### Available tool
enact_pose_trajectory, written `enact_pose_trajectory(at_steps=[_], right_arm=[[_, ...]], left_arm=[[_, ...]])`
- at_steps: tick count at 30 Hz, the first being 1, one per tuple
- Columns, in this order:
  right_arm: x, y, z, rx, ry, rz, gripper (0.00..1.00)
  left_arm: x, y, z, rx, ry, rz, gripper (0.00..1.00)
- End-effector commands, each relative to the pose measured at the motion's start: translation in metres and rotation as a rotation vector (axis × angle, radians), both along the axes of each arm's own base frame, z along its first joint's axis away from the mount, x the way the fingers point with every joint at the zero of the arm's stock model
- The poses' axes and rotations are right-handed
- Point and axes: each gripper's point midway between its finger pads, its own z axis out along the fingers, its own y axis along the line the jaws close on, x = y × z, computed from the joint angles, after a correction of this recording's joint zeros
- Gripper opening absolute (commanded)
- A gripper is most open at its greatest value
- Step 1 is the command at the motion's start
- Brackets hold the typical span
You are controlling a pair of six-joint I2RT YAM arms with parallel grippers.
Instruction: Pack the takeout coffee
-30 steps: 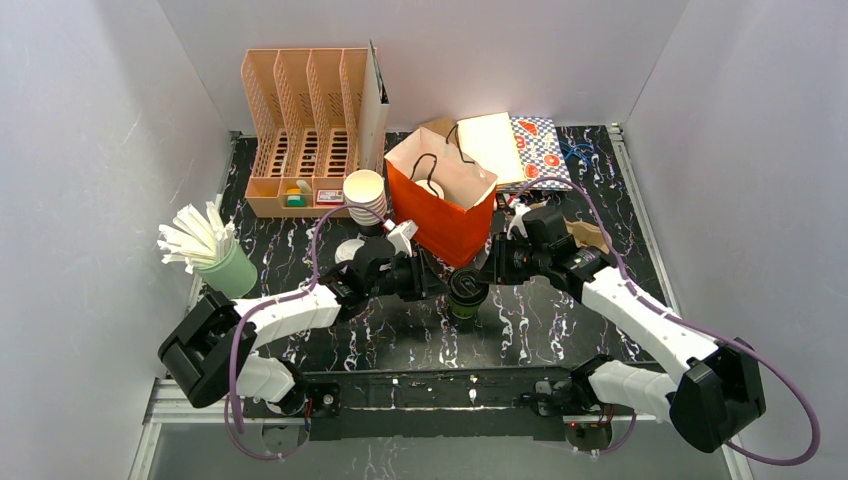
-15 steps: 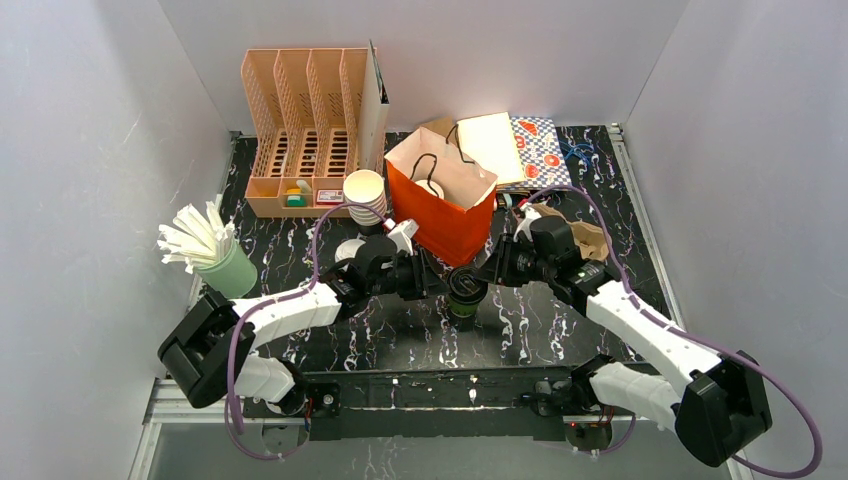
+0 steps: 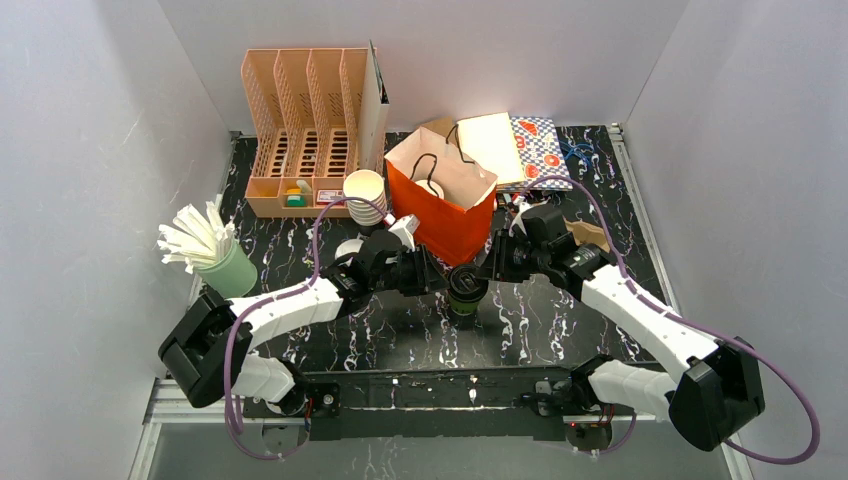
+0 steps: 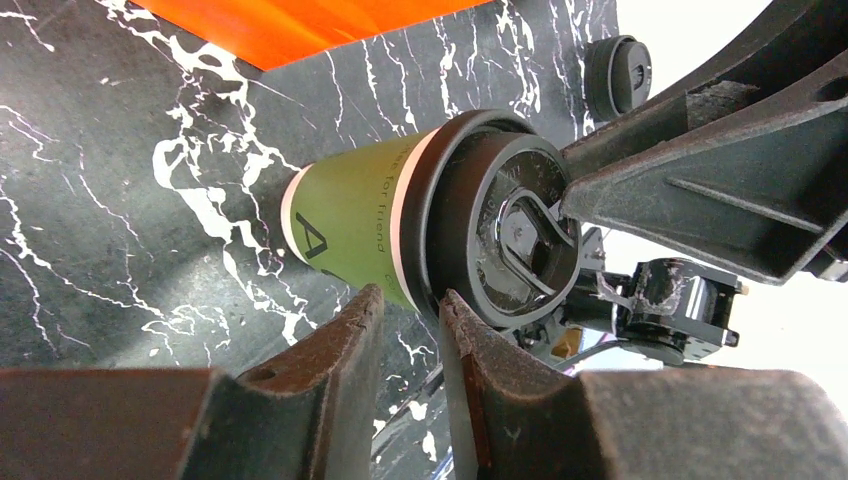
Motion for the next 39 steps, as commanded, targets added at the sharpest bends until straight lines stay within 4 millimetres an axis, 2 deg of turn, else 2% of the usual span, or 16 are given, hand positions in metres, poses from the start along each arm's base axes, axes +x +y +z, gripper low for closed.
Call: enact_pose_trajectory(at_steps=[1, 7, 13, 18, 19, 21, 22, 25, 27, 30, 33, 34, 39], right_arm=[[-0.009, -0.013, -0.003, -0.132, 0.065, 0.033, 0.37], [0.0, -0.006, 0.014, -0.122, 0.03, 0.056, 0.43], [0.004, 0.001, 0.051, -0.075, -0.052, 0.105, 0.54], [0.007, -0.001, 0.066, -0.084, -0.087, 0.106, 0.63], [0.007, -0.003, 0.065, -0.092, -0.089, 0.098, 0.62], [0.005, -0.006, 0.061, -0.099, -0.084, 0.084, 0.62], [0.004, -0.008, 0.06, -0.099, -0.085, 0.074, 0.66], [0.001, -0.015, 0.055, -0.085, -0.1, 0.038, 0.87], [0.0, -0.021, 0.054, -0.073, -0.12, -0.005, 0.93], [-0.002, -0.031, 0.05, -0.059, -0.121, -0.078, 0.92], [-0.001, -0.041, 0.045, -0.049, -0.112, -0.159, 0.82], [-0.001, -0.043, 0.044, -0.036, -0.112, -0.179, 0.76], [-0.002, -0.043, 0.033, 0.022, -0.082, -0.227, 0.68]], left_arm=[[0.004, 0.009, 0.006, 0.085, -0.034, 0.018, 0.26], [0.009, 0.01, 0.025, 0.102, -0.067, 0.015, 0.29], [0.013, 0.021, 0.04, 0.151, -0.129, 0.028, 0.33], [0.011, 0.026, 0.049, 0.188, -0.183, -0.02, 0.39], [0.009, 0.025, 0.053, 0.186, -0.208, -0.049, 0.43], [0.006, 0.024, 0.062, 0.192, -0.284, -0.113, 0.6], [0.004, 0.024, 0.067, 0.199, -0.329, -0.144, 0.7], [0.0, 0.019, 0.078, 0.206, -0.405, -0.203, 0.86], [-0.003, 0.014, 0.077, 0.23, -0.43, -0.24, 0.94], [-0.006, 0.0, 0.076, 0.272, -0.483, -0.302, 0.98], [-0.009, -0.012, 0.078, 0.32, -0.548, -0.356, 0.98], [-0.01, -0.016, 0.078, 0.334, -0.559, -0.375, 0.98], [-0.017, -0.034, 0.067, 0.44, -0.592, -0.474, 0.98]])
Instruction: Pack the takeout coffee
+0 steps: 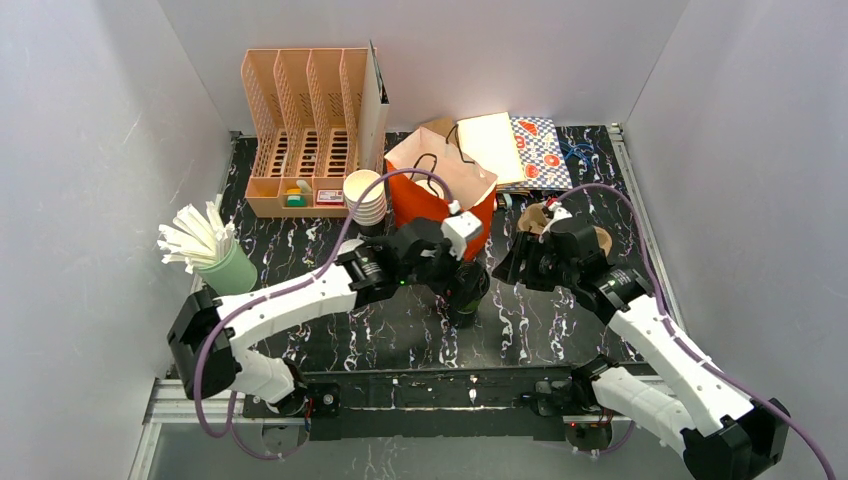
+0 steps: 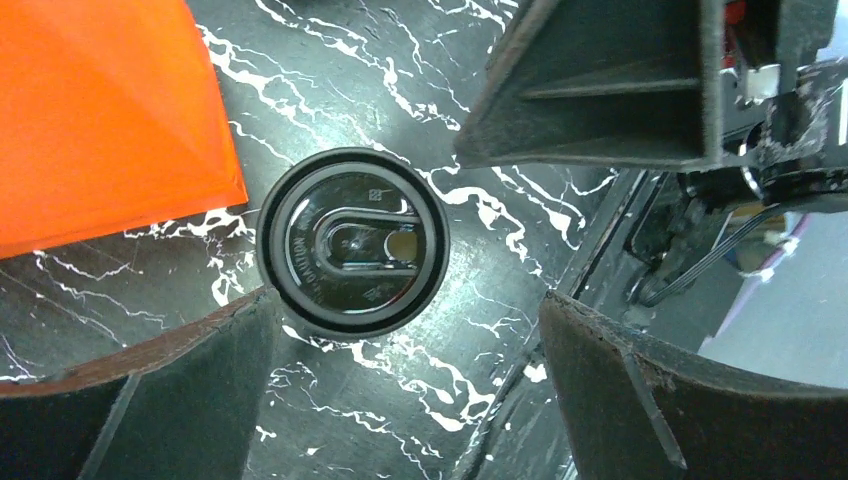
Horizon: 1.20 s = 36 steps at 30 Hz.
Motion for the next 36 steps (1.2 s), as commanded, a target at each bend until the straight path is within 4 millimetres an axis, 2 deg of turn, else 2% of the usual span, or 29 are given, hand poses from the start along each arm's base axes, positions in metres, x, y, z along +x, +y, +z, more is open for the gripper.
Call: enact_pose_trajectory(at_steps=[1, 8, 14, 17, 22, 28, 36], right_arm=[[0.01, 0.003, 0.002, 0.086, -0.017, -0.08, 0.68], [0.011, 0.006, -0.007, 0.145, -0.016, -0.1, 0.68], [0.011, 0.007, -0.015, 0.153, 0.002, -0.109, 0.58], [0.011, 0.008, -0.016, 0.156, 0.006, -0.104, 0.52], [0.012, 0.01, -0.02, 0.151, 0.016, -0.088, 0.5], [0.013, 0.011, -0.026, 0.141, 0.032, -0.086, 0.39], [0.011, 0.018, -0.031, 0.162, 0.052, -0.051, 0.38]], left_arm=[[0.002, -0.005, -0.008, 0.155, -0.093, -0.048, 0.98], [0.016, -0.013, -0.027, 0.26, -0.093, -0.005, 0.98], [0.026, -0.015, -0.025, 0.28, -0.102, 0.035, 0.98], [0.025, -0.016, -0.022, 0.277, -0.101, 0.034, 0.98], [0.022, -0.021, -0.027, 0.293, -0.069, 0.008, 0.98], [0.02, -0.025, -0.037, 0.316, -0.033, 0.0, 0.91], [0.022, -0.025, -0.045, 0.348, -0.022, -0.001, 0.85]])
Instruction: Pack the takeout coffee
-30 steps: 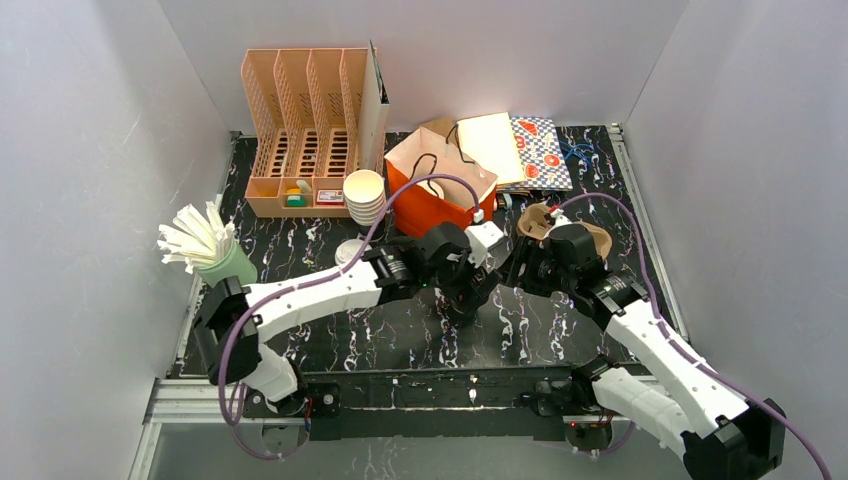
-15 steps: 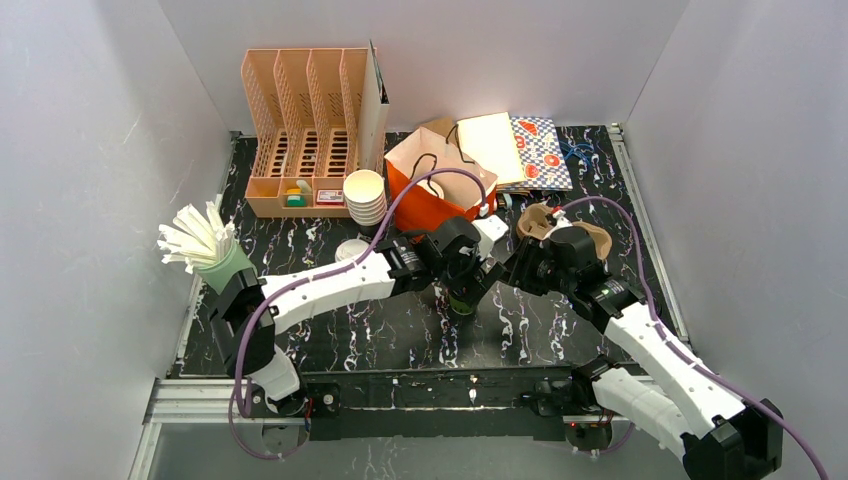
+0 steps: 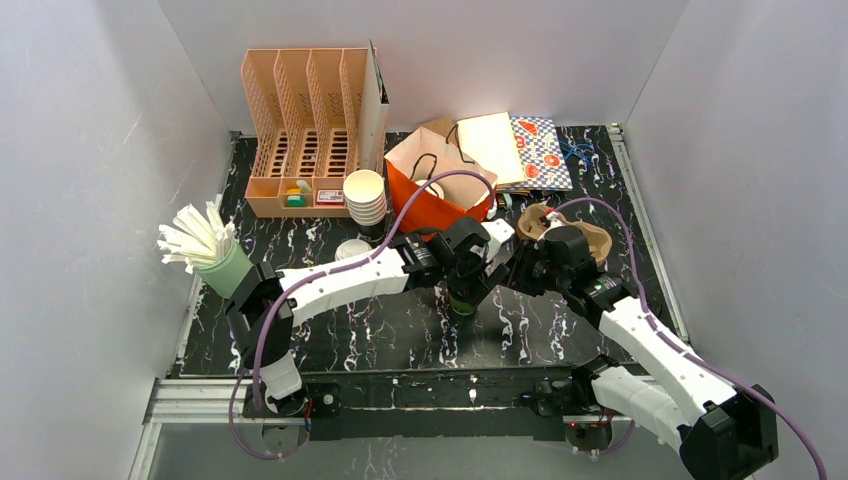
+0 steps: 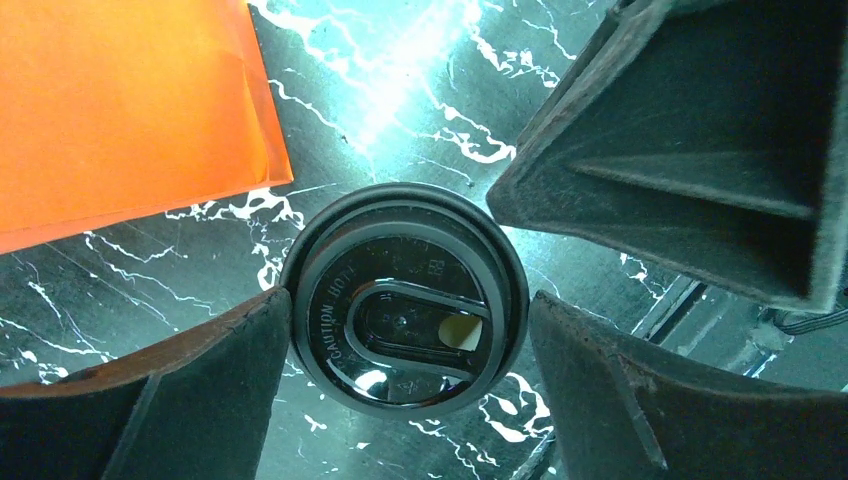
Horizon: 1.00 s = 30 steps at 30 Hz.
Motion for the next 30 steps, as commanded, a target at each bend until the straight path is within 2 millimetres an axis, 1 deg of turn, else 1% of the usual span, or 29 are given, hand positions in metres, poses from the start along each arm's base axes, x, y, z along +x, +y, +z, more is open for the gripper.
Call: enact_pose_trajectory(at_steps=[1, 4, 5, 7, 9, 12, 14, 21, 28, 30], right_arm=[[0.004, 0.008, 0.005, 0.043, -0.028, 0.028, 0.37], [0.002, 0.012, 0.004, 0.053, -0.018, 0.051, 0.36], [0.001, 0.013, 0.003, 0.055, -0.015, 0.057, 0.36], [0.001, 0.014, 0.002, 0.056, -0.011, 0.065, 0.36], [0.001, 0.014, 0.001, 0.057, -0.009, 0.068, 0.36], [0.0, 0.015, 0.001, 0.06, -0.006, 0.075, 0.35], [0.001, 0.016, 0.0, 0.06, 0.0, 0.077, 0.35], [0.0, 0.015, -0.003, 0.059, 0.007, 0.078, 0.34], [-0.001, 0.015, -0.005, 0.059, 0.017, 0.083, 0.34], [-0.001, 0.016, -0.006, 0.058, 0.022, 0.085, 0.33]], left_arm=[[0.0, -0.002, 0.006, 0.008, 0.007, -0.003, 0.83], [0.0, -0.002, 0.008, 0.006, 0.01, -0.002, 0.82], [-0.001, -0.002, 0.01, 0.003, 0.012, -0.002, 0.83], [-0.003, -0.003, 0.013, -0.008, 0.019, -0.01, 0.89], [-0.004, -0.003, 0.018, -0.017, 0.019, -0.013, 0.89], [-0.004, -0.003, 0.022, -0.022, 0.015, -0.013, 0.83], [-0.003, -0.002, 0.021, -0.011, 0.015, -0.008, 0.79], [-0.002, 0.0, 0.012, 0.019, 0.021, -0.005, 0.77], [-0.003, 0.003, 0.007, 0.04, 0.027, -0.005, 0.78], [-0.003, 0.005, 0.005, 0.05, 0.028, -0.004, 0.77]])
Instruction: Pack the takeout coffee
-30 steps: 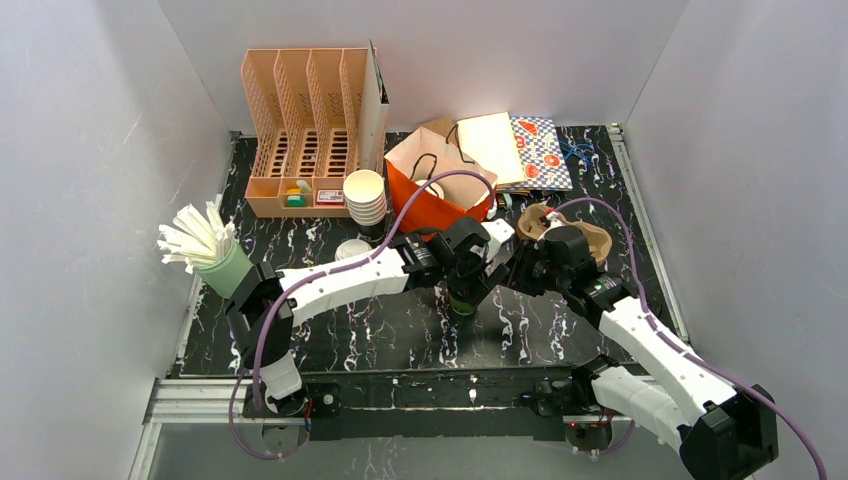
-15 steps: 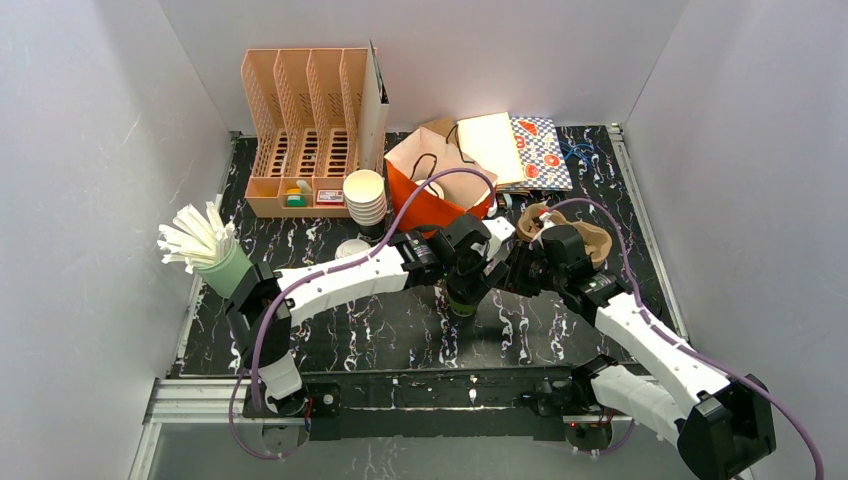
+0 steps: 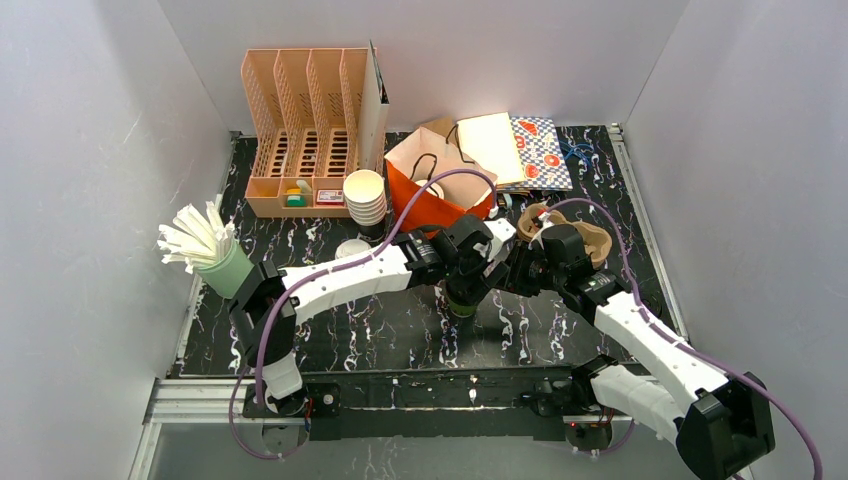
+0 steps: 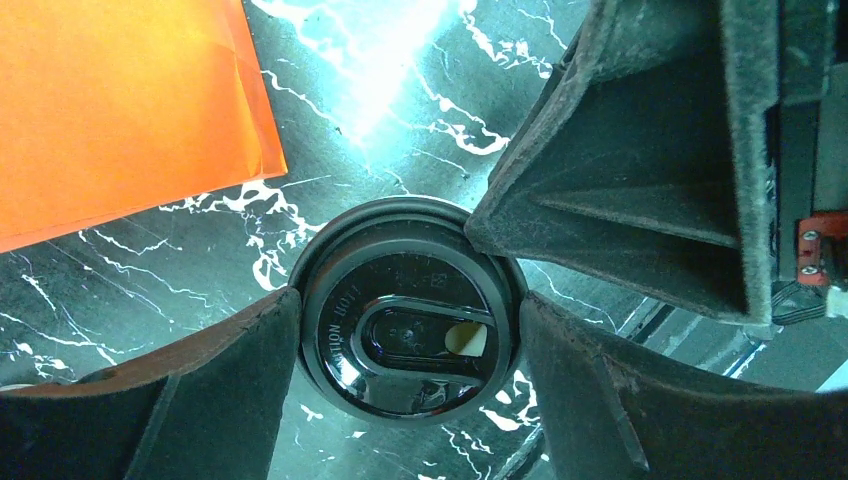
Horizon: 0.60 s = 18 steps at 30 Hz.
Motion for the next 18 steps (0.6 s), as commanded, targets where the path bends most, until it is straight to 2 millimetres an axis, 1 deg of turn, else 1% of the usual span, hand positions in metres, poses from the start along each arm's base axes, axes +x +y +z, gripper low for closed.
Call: enact_pose_trajectory(at_steps=[1, 5, 18], right_arm=[[0.003, 0.003, 0.0, 0.012, -0.015, 0.014, 0.32], [0.0, 0.002, -0.005, 0.01, -0.002, 0.018, 0.31], [-0.009, 0.0, -0.025, 0.008, 0.051, 0.022, 0.2]], left_arm=[[-0.001, 0.005, 0.002, 0.032, 0.005, -0.006, 0.75], [-0.002, 0.007, -0.002, 0.044, 0.011, -0.006, 0.66], [-0.004, 0.01, -0.014, 0.073, 0.024, -0.009, 0.61]])
